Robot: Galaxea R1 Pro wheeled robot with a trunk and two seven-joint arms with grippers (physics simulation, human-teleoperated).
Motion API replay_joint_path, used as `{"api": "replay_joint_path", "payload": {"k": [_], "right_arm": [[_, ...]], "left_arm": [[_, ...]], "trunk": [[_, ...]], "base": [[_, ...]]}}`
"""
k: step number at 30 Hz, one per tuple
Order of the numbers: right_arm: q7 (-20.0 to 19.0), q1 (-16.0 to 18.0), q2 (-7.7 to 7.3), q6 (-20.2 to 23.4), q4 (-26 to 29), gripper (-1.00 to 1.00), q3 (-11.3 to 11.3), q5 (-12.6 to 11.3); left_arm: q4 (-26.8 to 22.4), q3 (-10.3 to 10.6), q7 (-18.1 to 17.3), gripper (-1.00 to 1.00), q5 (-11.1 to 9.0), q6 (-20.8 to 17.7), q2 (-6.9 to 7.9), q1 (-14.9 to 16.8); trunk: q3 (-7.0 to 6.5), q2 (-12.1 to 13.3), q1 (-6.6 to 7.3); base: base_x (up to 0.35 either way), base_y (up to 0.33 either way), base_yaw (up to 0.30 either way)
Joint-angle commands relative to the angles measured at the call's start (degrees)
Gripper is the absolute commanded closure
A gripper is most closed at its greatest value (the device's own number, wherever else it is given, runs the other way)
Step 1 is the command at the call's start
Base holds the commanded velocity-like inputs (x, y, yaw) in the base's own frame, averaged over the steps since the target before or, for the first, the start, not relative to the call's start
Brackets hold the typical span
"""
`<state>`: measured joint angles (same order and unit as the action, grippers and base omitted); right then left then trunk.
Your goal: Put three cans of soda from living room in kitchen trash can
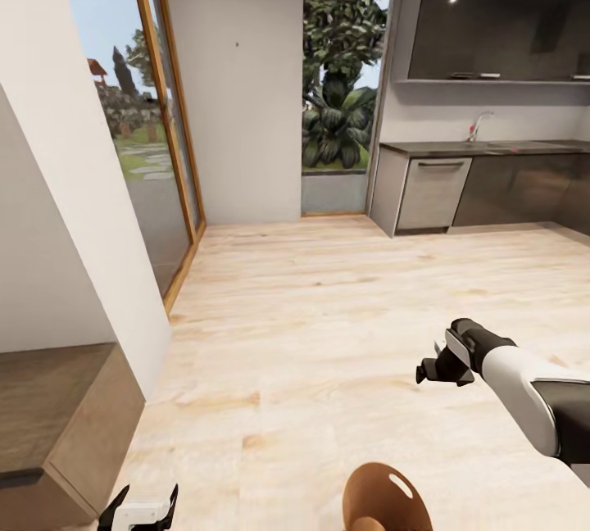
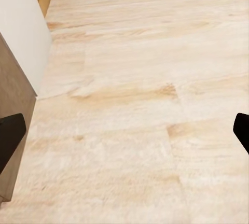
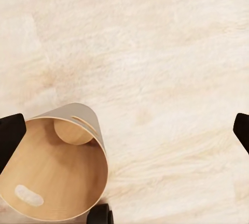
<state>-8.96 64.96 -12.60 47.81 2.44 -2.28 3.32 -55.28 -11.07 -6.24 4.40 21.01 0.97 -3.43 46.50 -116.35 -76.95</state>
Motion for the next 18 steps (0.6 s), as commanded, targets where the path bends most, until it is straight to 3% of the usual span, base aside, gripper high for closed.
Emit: {"api": "replay_joint_path", "payload": {"k": [1,18], "right_arm": [[0.0,0.0,0.04,0.0,-0.01,-1.0,0.0,0.01],[0.0,0.0,0.3,-0.05,0.01,-1.0,-0.09,0.09]], "left_arm": [[0.0,0.0,0.0,-1.0,-0.02,0.0,0.0,0.0],[-0.01,0.0,0.0,-1.0,0.0,0.0,0.0,0.0]], "trunk": [[0.18,-0.42,-0.23],[3.24,-7.23,-3.96]], "base": [[0.0,0.0,0.0],[0.0,0.0,0.0]]}}
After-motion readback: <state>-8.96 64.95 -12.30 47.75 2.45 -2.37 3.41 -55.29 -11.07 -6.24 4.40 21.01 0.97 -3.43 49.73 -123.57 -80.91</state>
